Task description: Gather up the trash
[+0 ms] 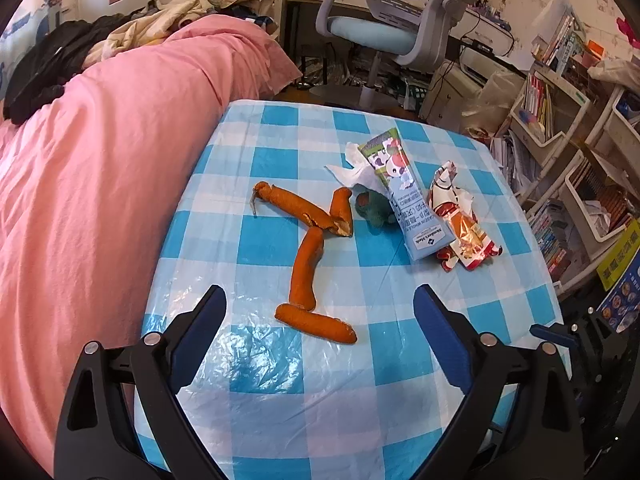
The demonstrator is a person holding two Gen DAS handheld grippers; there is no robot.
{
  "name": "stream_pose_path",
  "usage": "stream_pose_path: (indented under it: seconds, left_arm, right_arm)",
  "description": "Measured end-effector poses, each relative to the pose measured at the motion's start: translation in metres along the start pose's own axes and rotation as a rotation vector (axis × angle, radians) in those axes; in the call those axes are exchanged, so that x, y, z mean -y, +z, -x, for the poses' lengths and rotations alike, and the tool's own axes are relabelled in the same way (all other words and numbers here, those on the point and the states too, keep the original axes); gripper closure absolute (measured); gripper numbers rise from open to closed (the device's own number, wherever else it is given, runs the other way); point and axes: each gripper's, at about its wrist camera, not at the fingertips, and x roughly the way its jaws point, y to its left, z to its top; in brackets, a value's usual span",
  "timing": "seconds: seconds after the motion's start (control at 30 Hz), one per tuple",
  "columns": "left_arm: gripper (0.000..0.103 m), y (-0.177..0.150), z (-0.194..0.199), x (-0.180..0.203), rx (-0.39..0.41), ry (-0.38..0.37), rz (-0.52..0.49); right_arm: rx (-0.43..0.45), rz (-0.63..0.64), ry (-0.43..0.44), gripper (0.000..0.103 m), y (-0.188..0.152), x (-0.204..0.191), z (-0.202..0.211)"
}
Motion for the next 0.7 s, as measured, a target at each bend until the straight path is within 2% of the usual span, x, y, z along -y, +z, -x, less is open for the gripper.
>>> stream_pose_path:
  seconds: [0.5, 0.7]
  left_arm:
    - [0.012, -0.004, -0.003, 0.003, -0.021, 0.016, -0.041]
    - [0.012, -0.004, -0.004, -0.018, -0.043, -0.016, 0.014]
  right_arm:
    - [0.000, 0.016, -0.004, 0.014, -0.003, -0.002, 0.004]
    - [0.004, 0.015, -0.003, 0.014, -0.002, -0.001, 0.004]
